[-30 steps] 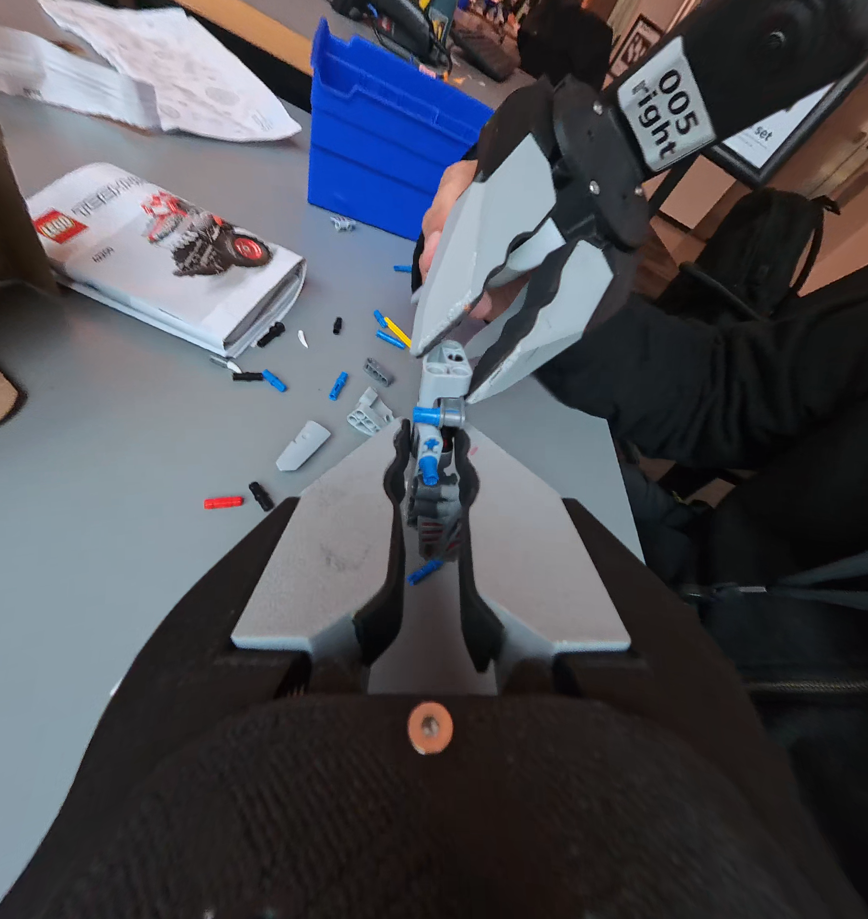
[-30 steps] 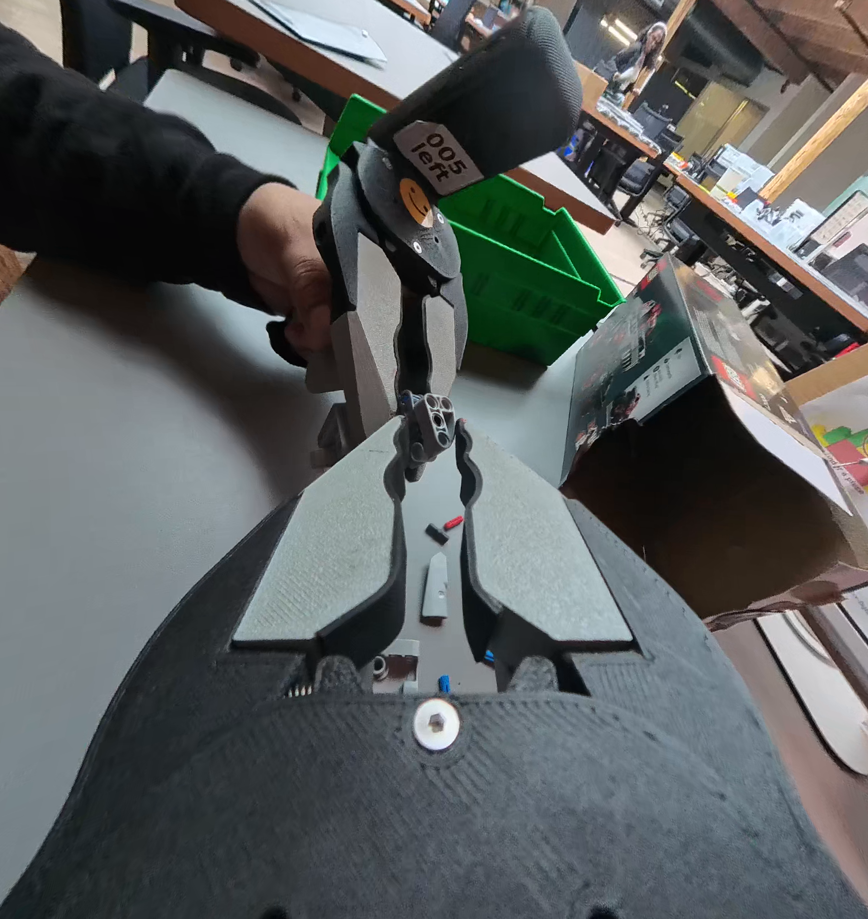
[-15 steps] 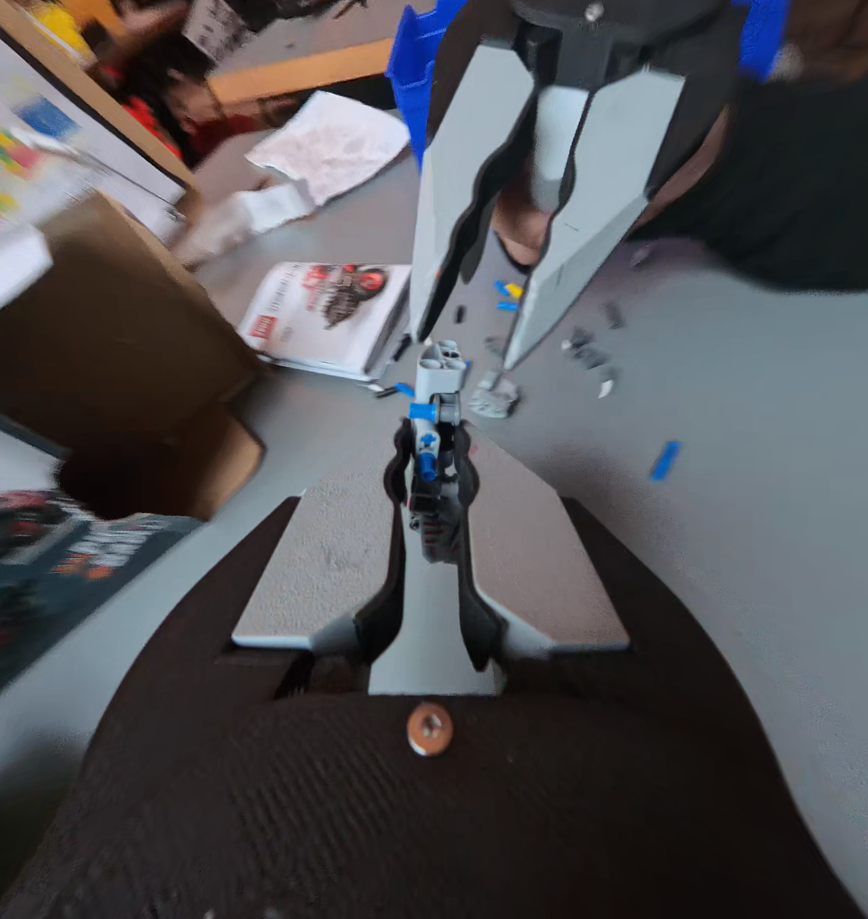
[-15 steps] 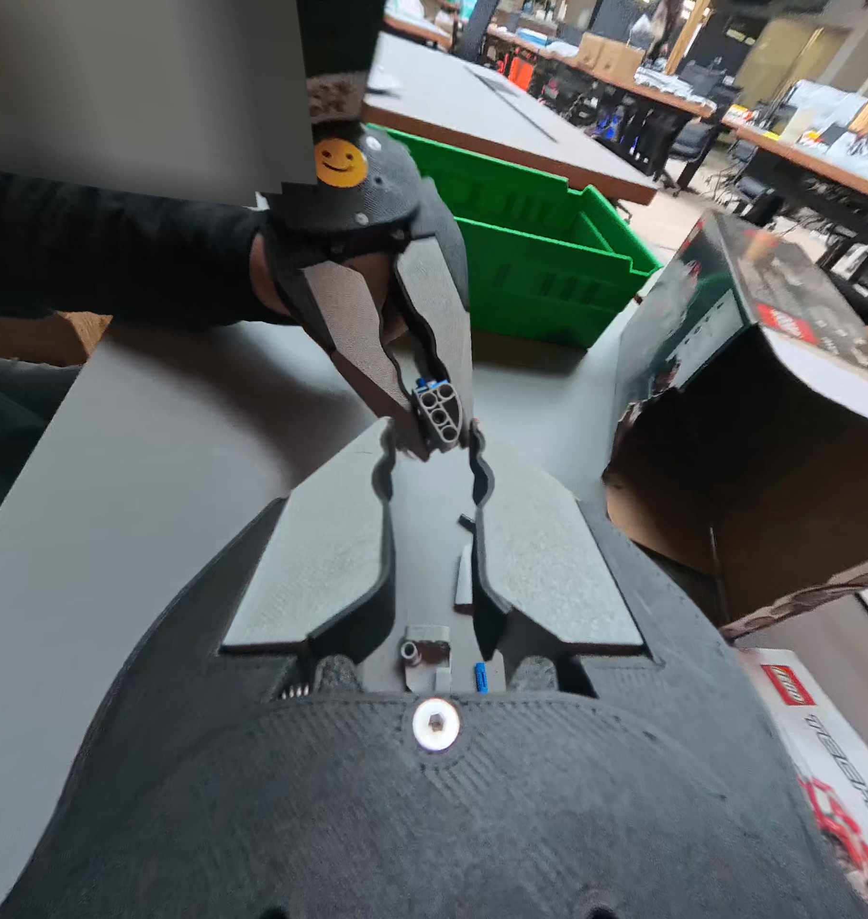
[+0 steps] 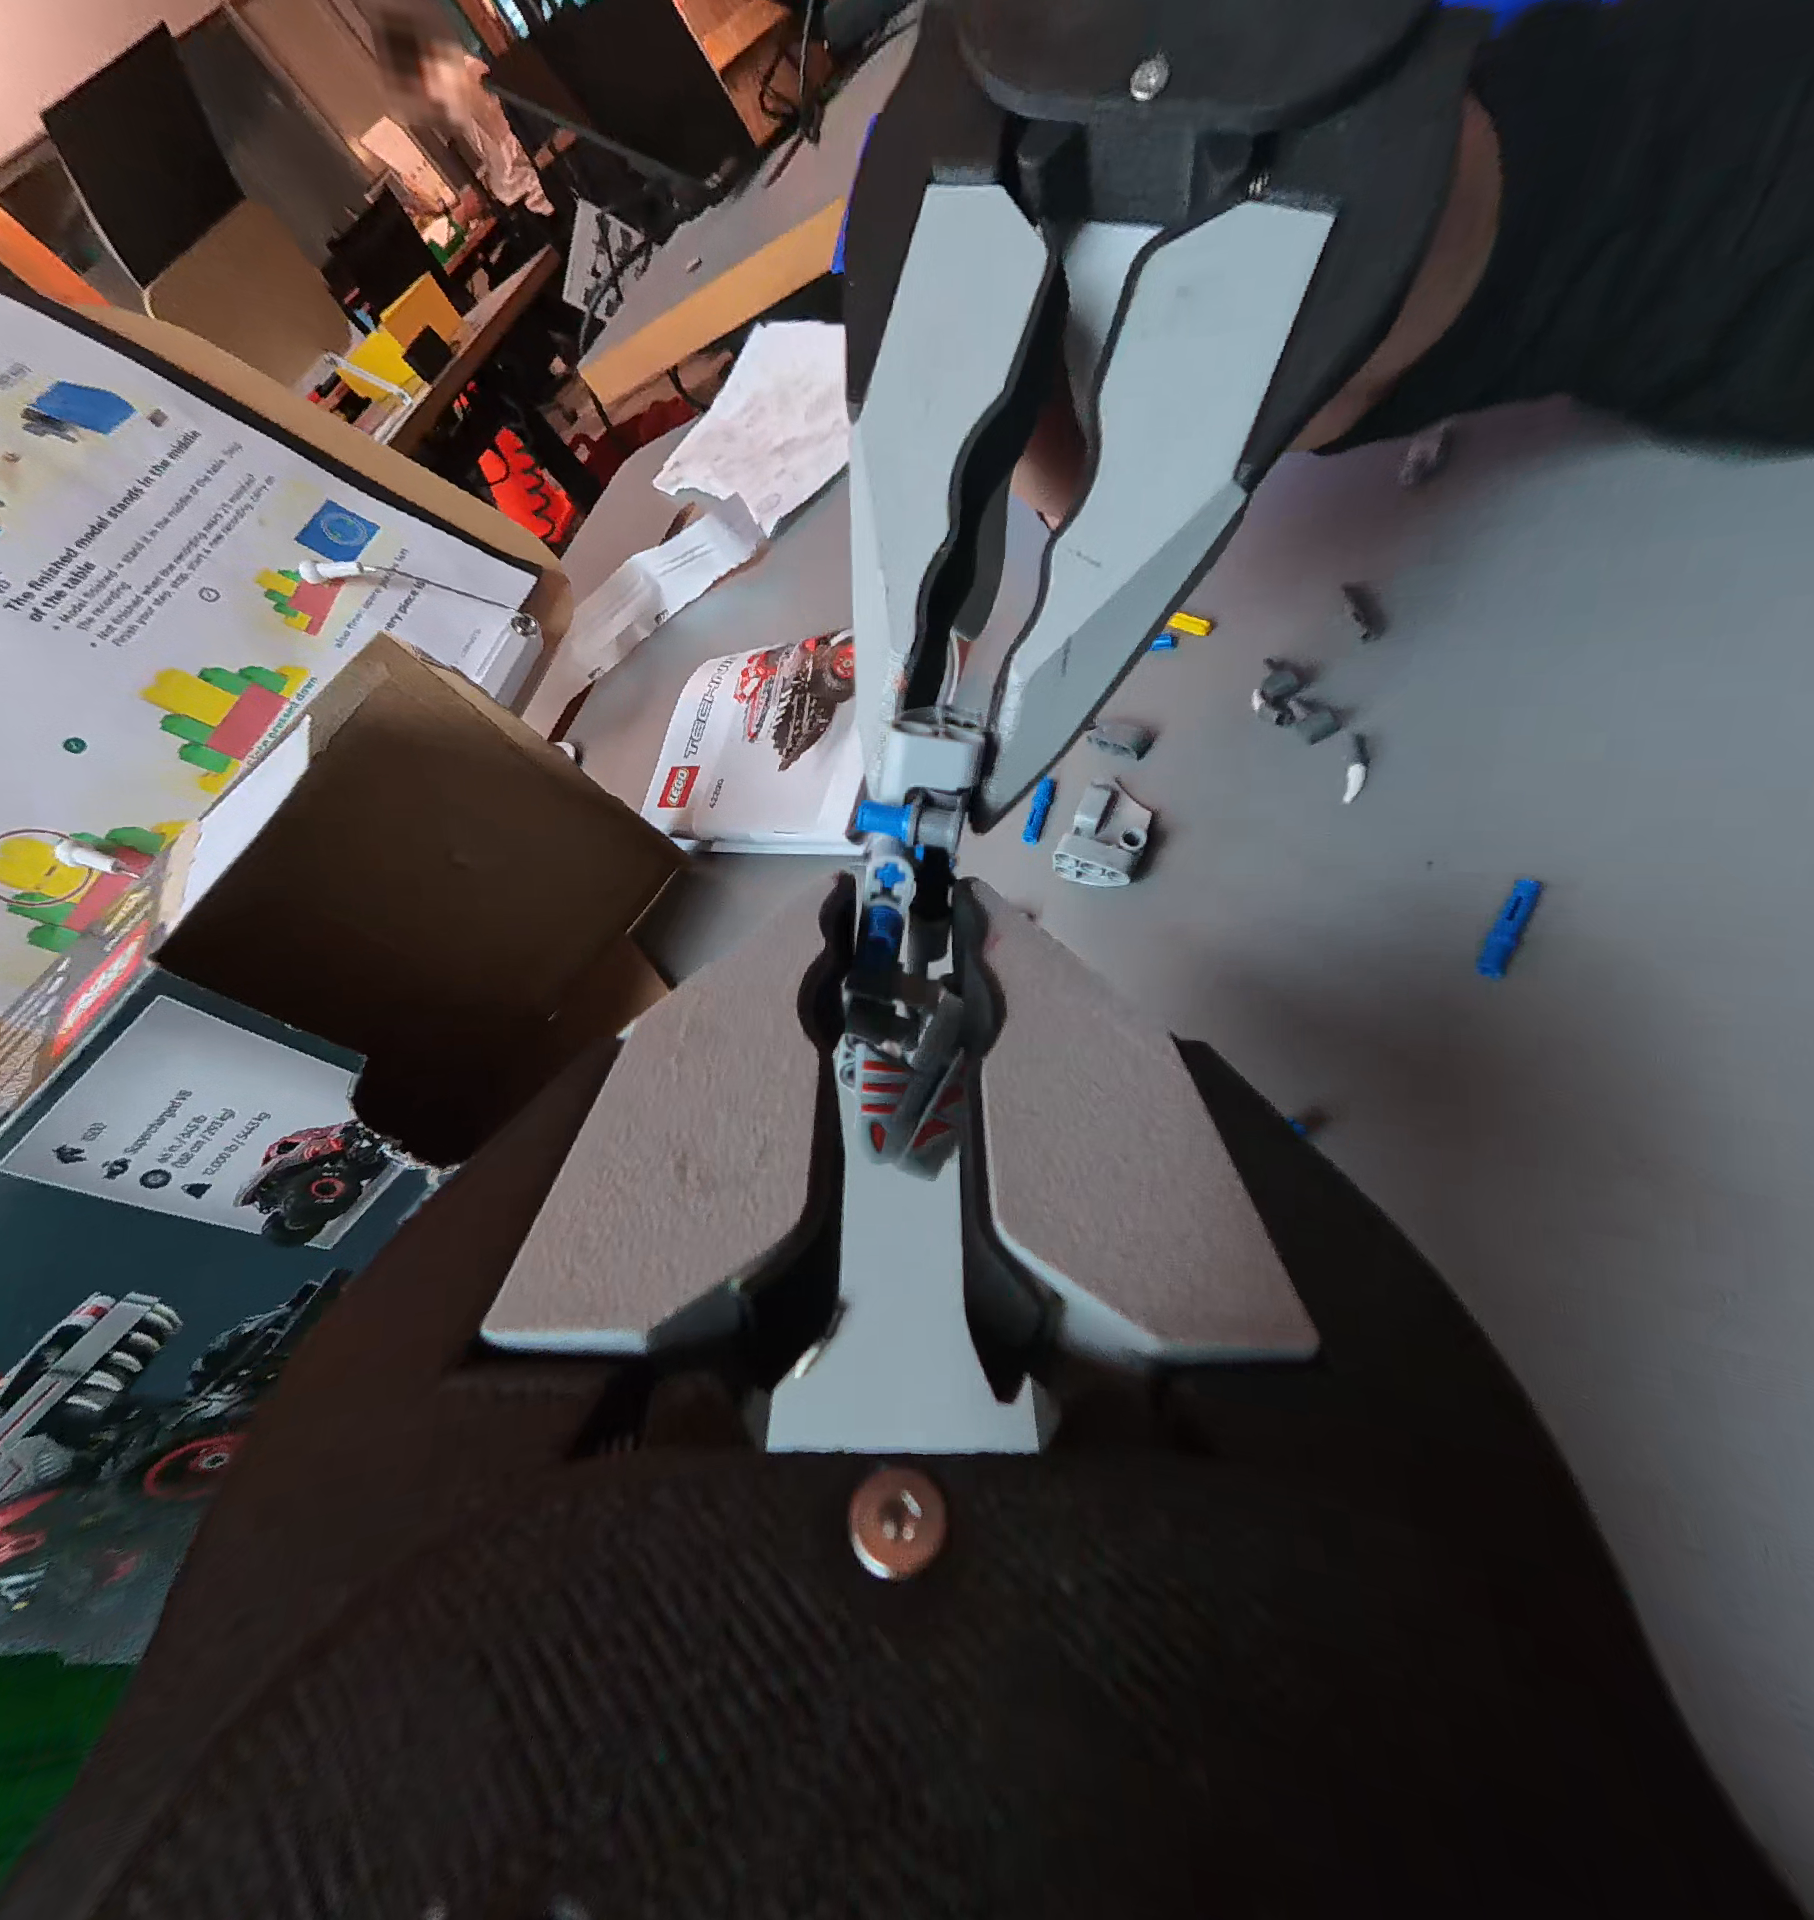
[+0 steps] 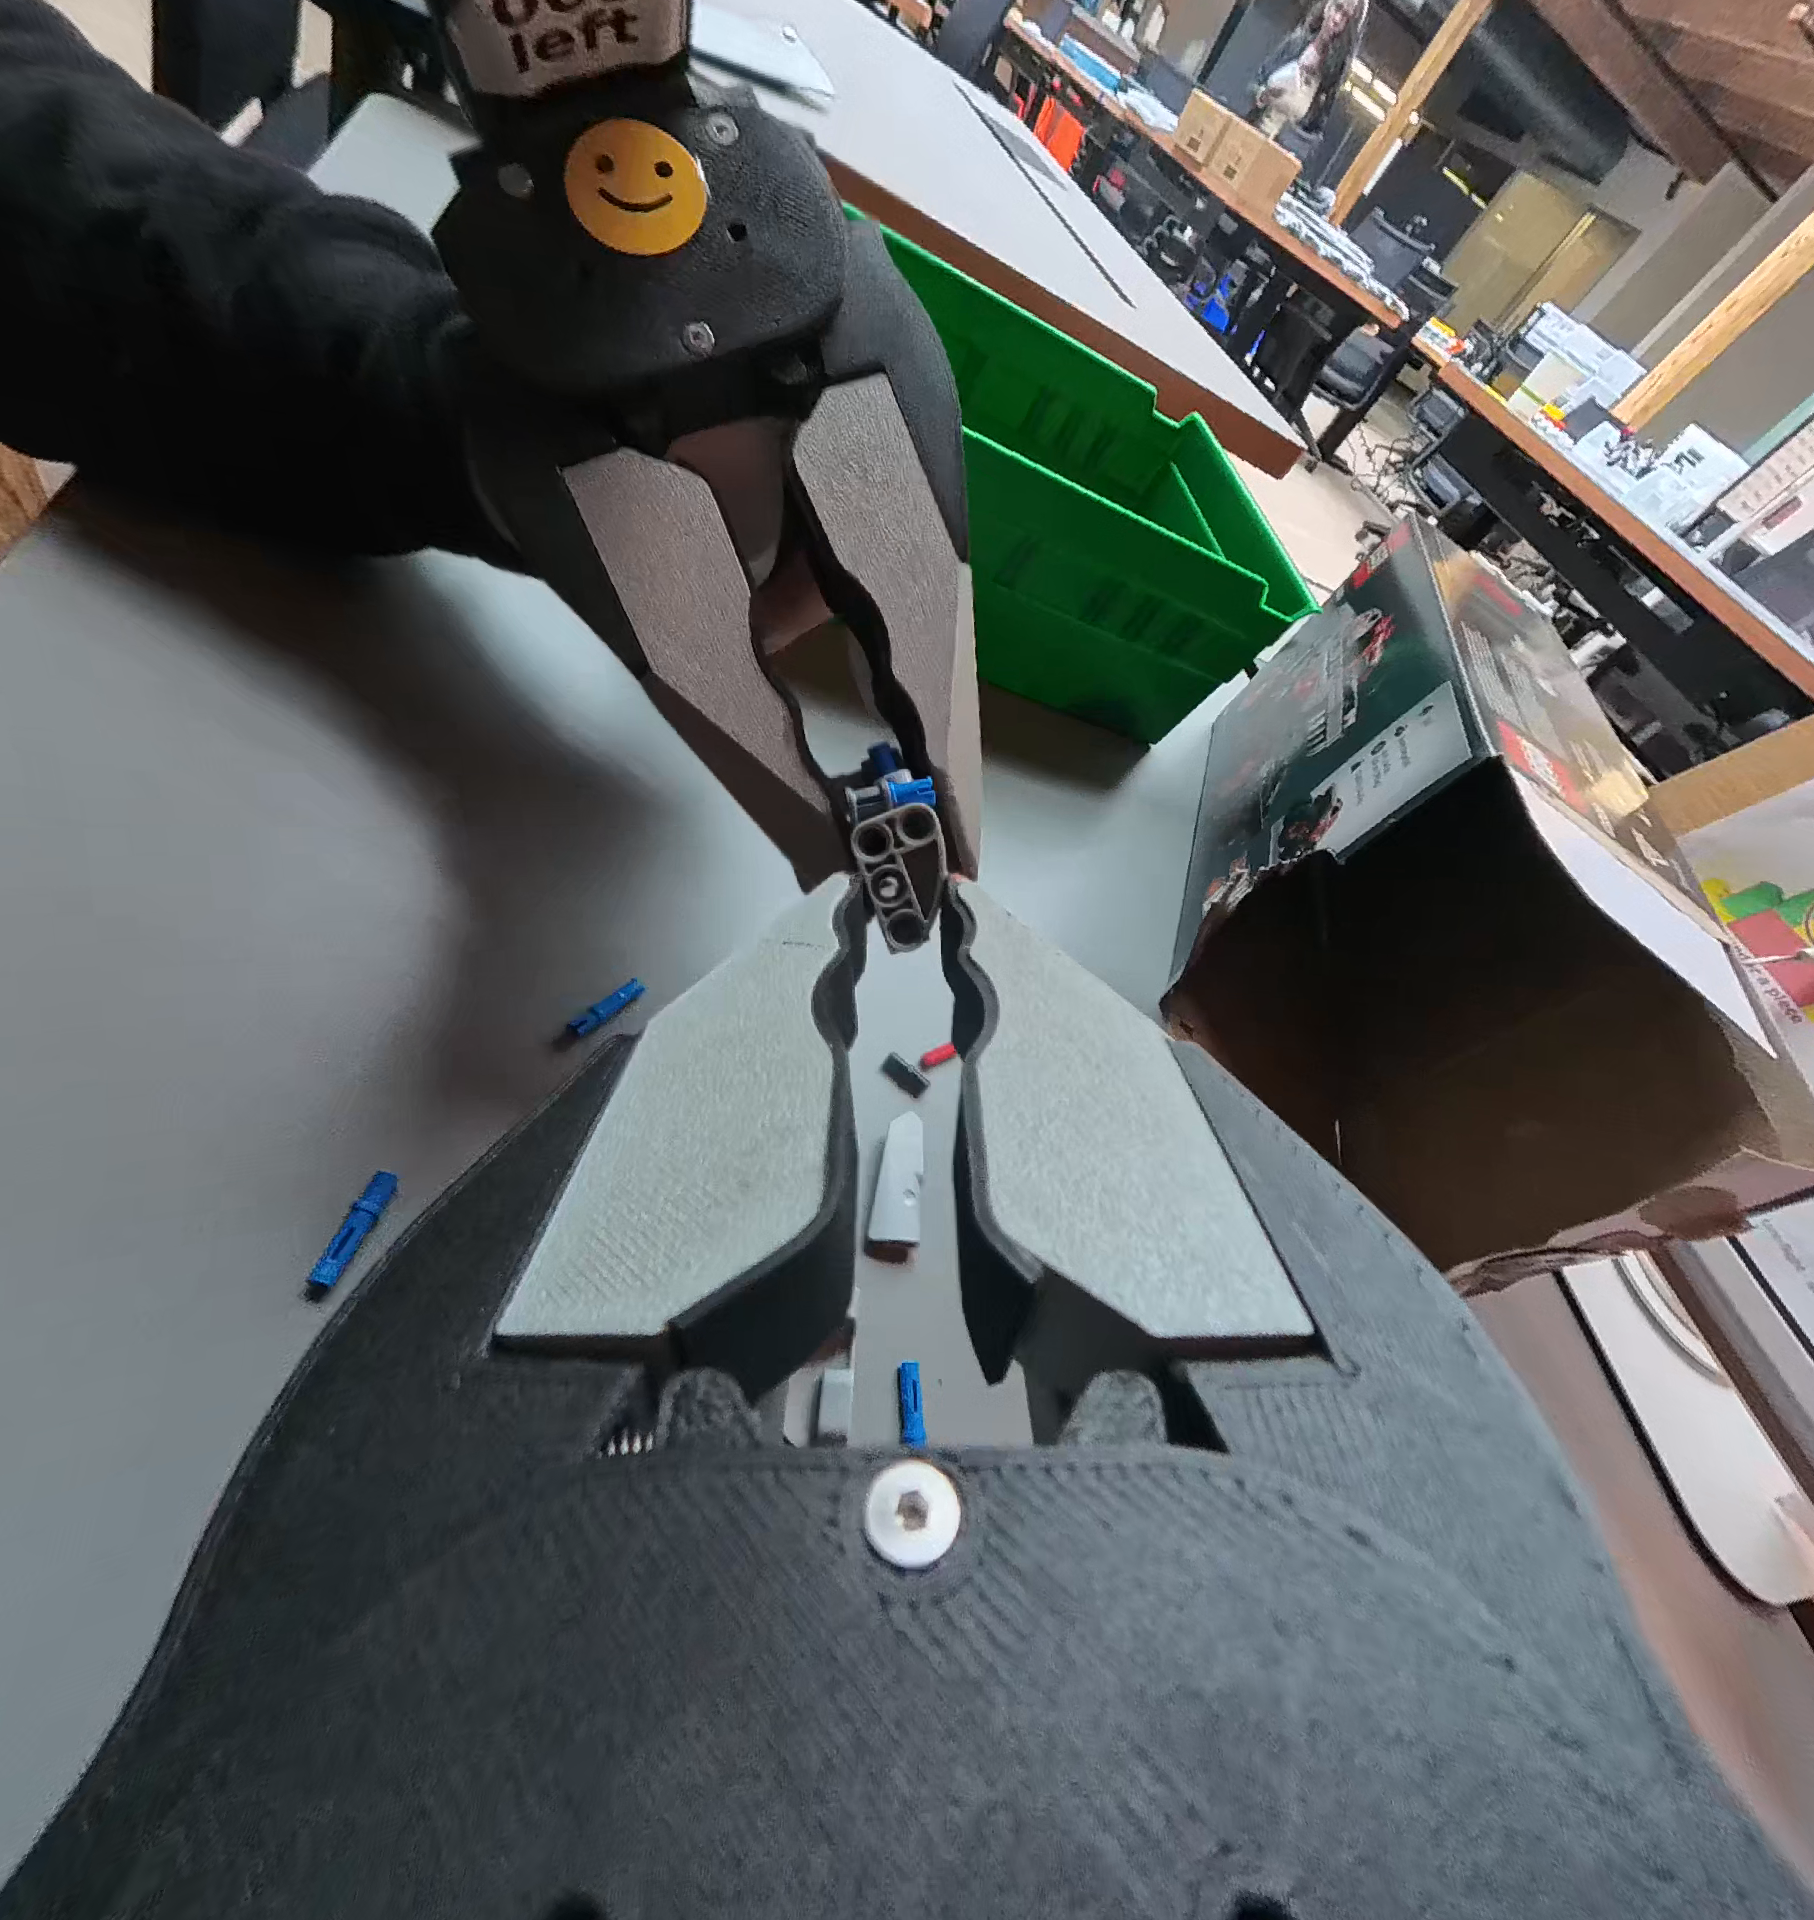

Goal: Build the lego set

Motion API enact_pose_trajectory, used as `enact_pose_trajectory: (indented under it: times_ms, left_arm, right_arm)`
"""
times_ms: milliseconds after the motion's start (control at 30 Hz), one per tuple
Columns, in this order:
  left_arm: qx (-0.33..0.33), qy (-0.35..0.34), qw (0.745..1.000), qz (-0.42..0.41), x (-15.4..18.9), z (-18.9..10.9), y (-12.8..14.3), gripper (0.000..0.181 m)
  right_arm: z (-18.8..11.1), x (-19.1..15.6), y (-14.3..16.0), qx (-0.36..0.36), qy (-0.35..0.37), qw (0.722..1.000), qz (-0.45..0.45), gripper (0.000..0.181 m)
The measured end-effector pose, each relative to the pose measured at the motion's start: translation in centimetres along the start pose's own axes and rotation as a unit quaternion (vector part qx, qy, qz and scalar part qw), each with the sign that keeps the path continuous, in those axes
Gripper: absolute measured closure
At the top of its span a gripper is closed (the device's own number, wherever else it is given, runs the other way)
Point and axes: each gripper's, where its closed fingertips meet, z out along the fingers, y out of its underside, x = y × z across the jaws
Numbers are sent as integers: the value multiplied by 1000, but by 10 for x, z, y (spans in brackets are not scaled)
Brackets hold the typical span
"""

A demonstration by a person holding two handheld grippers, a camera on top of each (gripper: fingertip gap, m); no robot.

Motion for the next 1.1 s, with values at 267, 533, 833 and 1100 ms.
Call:
enact_pose_trajectory:
  times_ms: [267,533,833,1100]
  left_arm:
    - [-29,15,999,-29,-1,0,10,167]
    - [-47,39,998,-35,9,5,14,168]
    - [-11,60,997,-54,8,-4,6,168]
    - [7,56,997,-45,5,-9,1,175]
  right_arm:
    - [2,3,19,-51,5,999,7,173]
    - [15,-10,19,-69,15,994,-78,159]
    - [8,-5,17,-62,20,995,-71,168]
    - [6,-5,15,-50,15,997,-53,168]
